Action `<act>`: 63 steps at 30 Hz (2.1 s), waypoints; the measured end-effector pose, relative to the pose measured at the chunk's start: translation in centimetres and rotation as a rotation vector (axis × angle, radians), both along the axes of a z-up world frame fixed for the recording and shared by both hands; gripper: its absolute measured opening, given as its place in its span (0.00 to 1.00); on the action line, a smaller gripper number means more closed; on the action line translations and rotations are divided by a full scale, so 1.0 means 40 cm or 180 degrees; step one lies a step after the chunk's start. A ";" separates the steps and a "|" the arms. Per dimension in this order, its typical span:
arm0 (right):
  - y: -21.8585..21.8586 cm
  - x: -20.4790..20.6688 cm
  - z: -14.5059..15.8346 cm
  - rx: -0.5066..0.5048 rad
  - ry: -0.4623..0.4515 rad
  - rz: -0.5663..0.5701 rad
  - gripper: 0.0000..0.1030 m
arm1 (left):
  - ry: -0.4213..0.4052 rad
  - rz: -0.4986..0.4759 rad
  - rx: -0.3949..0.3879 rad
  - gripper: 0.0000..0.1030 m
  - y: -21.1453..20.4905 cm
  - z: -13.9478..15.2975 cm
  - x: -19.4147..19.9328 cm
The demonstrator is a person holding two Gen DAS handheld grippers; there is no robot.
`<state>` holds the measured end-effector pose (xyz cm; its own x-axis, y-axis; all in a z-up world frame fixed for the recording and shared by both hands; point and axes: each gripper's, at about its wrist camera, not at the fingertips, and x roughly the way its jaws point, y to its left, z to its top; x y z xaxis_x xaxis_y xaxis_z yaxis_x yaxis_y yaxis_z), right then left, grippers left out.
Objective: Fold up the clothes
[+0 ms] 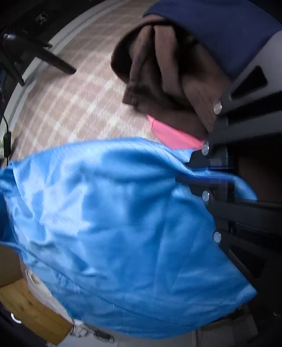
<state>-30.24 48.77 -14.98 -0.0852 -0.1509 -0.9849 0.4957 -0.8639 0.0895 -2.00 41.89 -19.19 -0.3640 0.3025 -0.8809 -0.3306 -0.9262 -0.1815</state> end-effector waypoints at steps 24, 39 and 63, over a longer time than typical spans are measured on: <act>-0.242 0.037 0.285 0.0239 0.0706 0.0326 0.03 | 0.0156 0.1046 0.1479 0.00 -0.458 0.154 0.142; -0.623 0.026 0.202 0.0114 0.0572 0.0585 0.32 | 0.0003 0.1487 0.1022 0.20 -0.662 0.097 0.209; -0.237 -0.023 0.068 -0.0819 0.0400 -0.0280 0.49 | -0.0090 0.1602 0.0161 0.33 -0.475 0.108 0.191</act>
